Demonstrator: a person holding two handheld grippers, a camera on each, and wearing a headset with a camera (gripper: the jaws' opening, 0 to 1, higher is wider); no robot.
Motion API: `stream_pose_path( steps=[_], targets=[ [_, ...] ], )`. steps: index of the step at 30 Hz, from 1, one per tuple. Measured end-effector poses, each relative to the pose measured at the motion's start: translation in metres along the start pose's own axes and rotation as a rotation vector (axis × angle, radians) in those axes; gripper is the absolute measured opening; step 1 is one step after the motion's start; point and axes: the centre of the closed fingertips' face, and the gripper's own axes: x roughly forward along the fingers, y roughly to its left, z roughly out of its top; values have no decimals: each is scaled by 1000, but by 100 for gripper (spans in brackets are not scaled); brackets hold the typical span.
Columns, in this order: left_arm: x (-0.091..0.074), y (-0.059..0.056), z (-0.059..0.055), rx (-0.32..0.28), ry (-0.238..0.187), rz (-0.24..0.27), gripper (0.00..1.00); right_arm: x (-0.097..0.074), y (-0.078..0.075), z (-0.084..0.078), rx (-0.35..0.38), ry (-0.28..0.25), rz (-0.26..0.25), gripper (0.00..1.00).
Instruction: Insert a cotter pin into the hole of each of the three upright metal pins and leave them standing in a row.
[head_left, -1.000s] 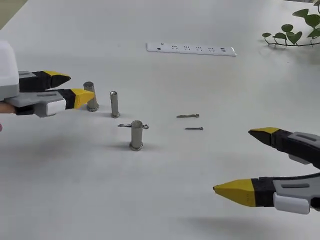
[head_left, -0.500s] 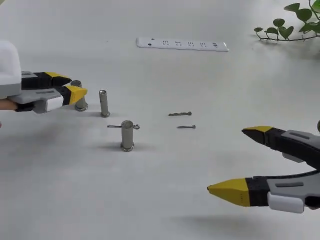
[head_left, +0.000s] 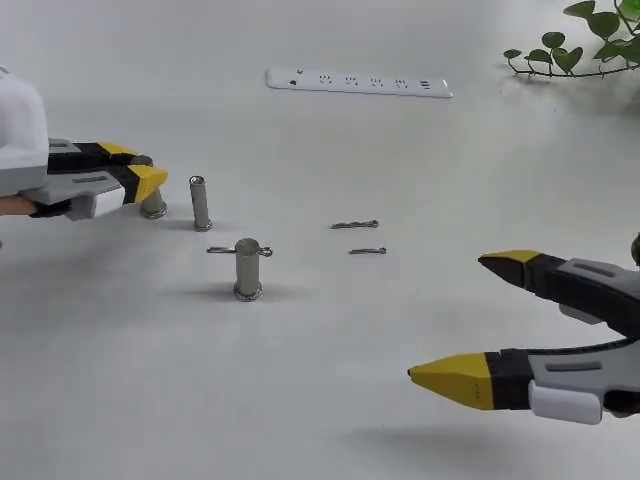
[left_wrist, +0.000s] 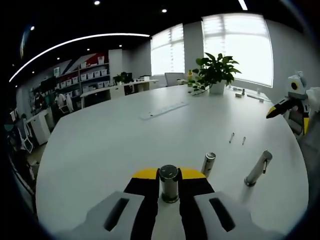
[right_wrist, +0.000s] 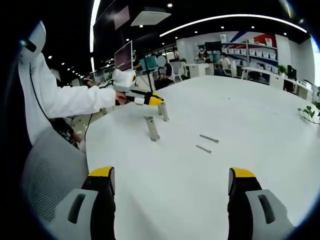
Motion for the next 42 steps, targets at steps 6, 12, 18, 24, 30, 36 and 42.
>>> stream_pose_path(
  steps=[6,12,18,24,30,36,42],
  targets=[
    [-1,1,0,-5,-13,-3,10,1,1,-1,-3,5,5,92],
    [-1,3,0,-33,-7,20,10,1,2,-2,-2,4,6,91],
    [-3,4,0,-16,6,29,9,1,5,1,-19,1,18,91],
    [-14,-1,-5,-9,32,20,9,2,9,4,-32,1,30,91],
    [-31,-12,-7,-8,30,26,9,3,12,7,-44,-4,36,91],
    [-50,-33,-7,-47,15,16,9,1,14,8,-55,-9,38,91],
    [-69,-58,-4,-20,21,-14,9,-1,16,11,-66,-18,41,91]
  ],
)
